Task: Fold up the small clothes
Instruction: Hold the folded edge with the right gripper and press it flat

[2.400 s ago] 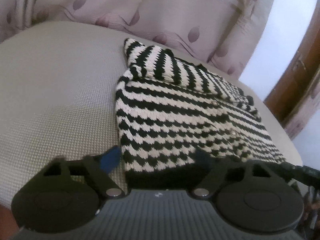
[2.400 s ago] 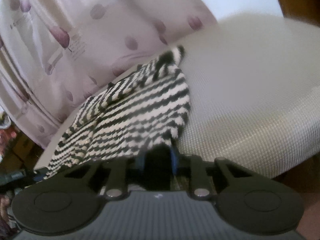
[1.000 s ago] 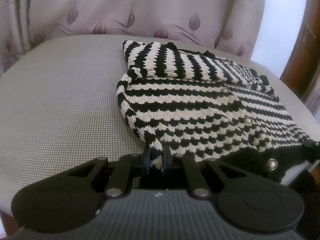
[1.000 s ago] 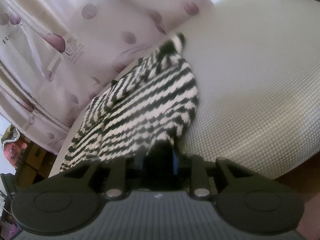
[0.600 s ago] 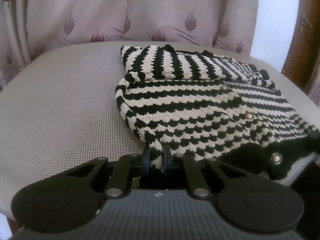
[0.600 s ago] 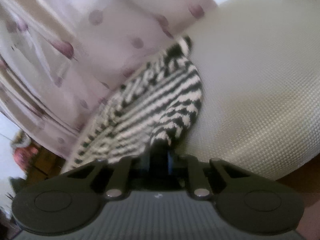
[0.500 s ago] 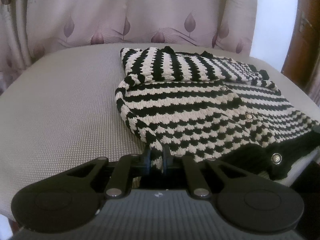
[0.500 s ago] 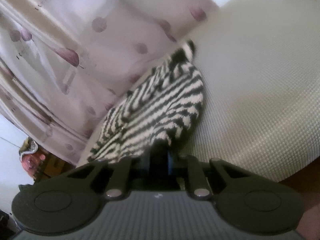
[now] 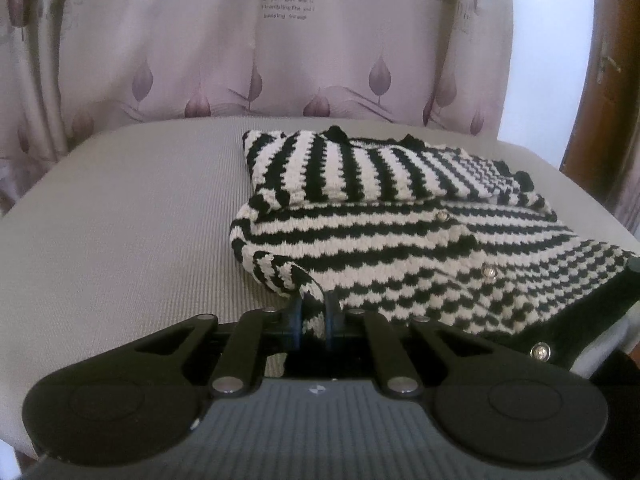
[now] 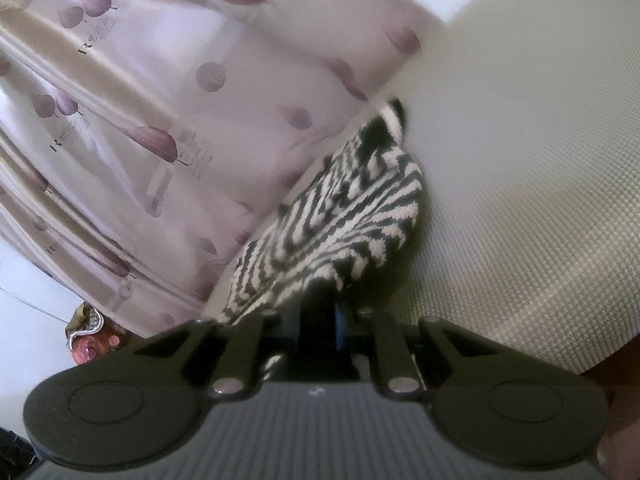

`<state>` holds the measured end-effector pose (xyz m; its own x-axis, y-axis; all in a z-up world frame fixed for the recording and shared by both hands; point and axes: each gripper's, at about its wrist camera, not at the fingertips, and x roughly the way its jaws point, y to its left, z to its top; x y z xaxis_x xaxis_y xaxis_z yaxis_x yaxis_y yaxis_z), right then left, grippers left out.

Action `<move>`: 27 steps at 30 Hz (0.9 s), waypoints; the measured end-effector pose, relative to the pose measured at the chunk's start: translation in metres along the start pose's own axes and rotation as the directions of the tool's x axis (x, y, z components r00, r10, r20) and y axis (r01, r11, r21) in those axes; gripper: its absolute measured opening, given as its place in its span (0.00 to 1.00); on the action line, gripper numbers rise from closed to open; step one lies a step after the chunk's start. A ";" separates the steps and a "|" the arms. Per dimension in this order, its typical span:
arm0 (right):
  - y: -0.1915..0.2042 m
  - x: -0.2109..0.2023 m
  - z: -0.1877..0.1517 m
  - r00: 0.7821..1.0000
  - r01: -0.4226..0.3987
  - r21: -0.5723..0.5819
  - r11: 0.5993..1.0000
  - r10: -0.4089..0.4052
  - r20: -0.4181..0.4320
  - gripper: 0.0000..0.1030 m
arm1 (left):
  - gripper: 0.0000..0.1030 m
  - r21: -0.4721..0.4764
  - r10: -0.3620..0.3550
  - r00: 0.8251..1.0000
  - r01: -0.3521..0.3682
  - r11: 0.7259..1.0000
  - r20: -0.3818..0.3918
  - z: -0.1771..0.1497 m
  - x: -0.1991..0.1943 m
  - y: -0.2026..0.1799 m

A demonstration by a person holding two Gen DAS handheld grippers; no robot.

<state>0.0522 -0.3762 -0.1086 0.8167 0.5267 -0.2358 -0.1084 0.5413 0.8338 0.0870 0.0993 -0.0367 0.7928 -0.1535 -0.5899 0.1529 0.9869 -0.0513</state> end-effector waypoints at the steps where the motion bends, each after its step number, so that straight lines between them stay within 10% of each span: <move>1: 0.000 0.000 0.000 1.000 0.002 -0.002 1.000 -0.002 -0.001 0.14 | 0.11 0.001 -0.002 1.000 0.002 1.000 0.001 0.001 0.000 0.000; 13: -0.010 0.000 -0.012 0.991 0.103 -0.039 0.994 -0.106 -0.075 0.16 | 0.12 -0.082 -0.032 0.996 0.025 0.996 -0.082 -0.017 0.011 0.023; 15: -0.012 -0.001 -0.011 0.990 0.117 -0.031 0.993 -0.119 -0.071 0.23 | 0.21 -0.110 -0.046 0.994 0.035 0.993 -0.097 -0.021 0.014 0.032; 21: -0.016 -0.001 -0.013 0.991 0.098 -0.022 0.995 -0.099 -0.085 0.46 | 0.92 -0.138 -0.128 0.987 0.114 0.984 -0.093 -0.022 0.013 0.040; 25: -0.017 0.005 -0.012 0.992 0.085 -0.011 0.996 -0.086 -0.090 0.47 | 0.91 -0.104 -0.160 0.983 0.150 0.983 -0.088 -0.026 0.017 0.032; 27: -0.017 0.009 -0.011 0.992 0.077 -0.011 0.997 -0.078 -0.096 0.47 | 0.73 -0.079 -0.190 0.978 0.184 0.980 -0.086 -0.027 0.016 0.024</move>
<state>0.0550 -0.3735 -0.1303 0.7643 0.5438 -0.3467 -0.0513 0.5871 0.8079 0.0880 0.1220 -0.0692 0.6956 -0.3337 -0.6362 0.2492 0.9427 -0.2220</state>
